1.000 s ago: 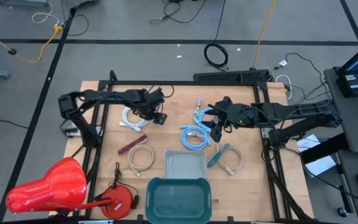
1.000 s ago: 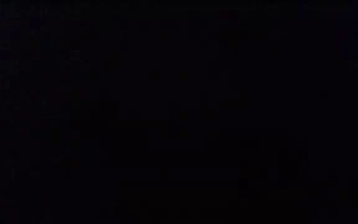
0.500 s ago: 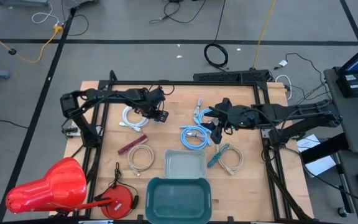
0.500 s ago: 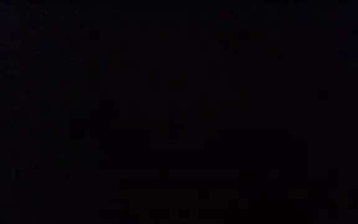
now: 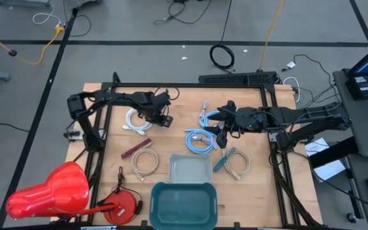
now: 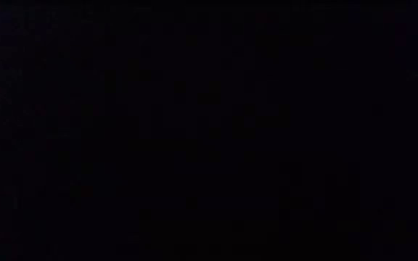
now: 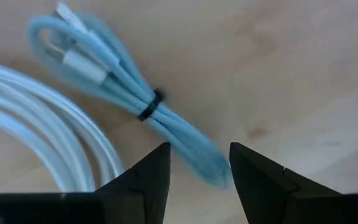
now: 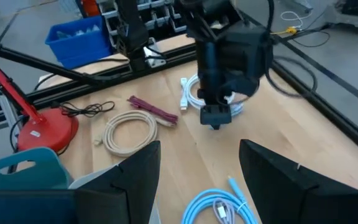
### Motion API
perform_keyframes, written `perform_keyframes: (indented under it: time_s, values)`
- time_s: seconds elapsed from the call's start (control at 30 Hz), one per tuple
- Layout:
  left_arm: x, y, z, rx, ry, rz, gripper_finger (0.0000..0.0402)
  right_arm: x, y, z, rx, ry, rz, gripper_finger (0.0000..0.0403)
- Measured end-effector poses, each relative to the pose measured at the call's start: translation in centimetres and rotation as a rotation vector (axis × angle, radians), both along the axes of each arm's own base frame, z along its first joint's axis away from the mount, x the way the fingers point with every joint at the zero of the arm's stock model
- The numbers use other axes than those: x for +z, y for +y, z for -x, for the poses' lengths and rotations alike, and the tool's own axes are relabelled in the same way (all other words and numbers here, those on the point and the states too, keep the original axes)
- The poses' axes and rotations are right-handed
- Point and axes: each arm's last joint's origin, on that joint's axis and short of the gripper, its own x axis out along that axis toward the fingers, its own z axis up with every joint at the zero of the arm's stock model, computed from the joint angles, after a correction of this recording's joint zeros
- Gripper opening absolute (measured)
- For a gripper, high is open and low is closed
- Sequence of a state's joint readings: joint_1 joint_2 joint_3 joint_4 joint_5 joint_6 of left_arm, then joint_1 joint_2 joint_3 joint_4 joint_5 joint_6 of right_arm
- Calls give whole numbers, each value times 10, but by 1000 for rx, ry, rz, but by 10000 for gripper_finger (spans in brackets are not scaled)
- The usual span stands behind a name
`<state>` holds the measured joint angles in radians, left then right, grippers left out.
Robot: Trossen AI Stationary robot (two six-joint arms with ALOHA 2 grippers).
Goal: Pick & Place USB Port
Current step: Put the light blue charger cable into the gray bin
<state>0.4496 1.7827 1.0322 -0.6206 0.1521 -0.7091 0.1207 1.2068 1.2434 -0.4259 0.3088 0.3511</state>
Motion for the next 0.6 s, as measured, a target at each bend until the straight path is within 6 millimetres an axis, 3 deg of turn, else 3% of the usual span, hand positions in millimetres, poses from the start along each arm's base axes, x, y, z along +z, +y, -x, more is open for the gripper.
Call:
perform_keyframes:
  time_s: [0.13, 0.23, 0.33, 0.37, 0.53, 0.6]
  values:
    - [-10, -2, -4, -10, 25, 9, 165, 0, 1, 0, 5, -1, -2, 210]
    - [-11, -3, -5, -7, 31, 1, 124, 0, 3, 0, 11, -4, -3, 210]
    - [-2, -4, -2, -34, 11, -22, 36, 0, 3, 0, 10, -5, -6, 210]
    - [1, -4, -3, -41, -12, -25, 22, 0, 3, 0, 9, -5, -6, 210]
    - [33, -10, 1, -98, -142, -9, 18, 0, 3, 0, 7, -6, -6, 210]
    - [46, -22, 3, -174, -196, 12, 18, 0, 3, 0, 5, -6, -11, 210]
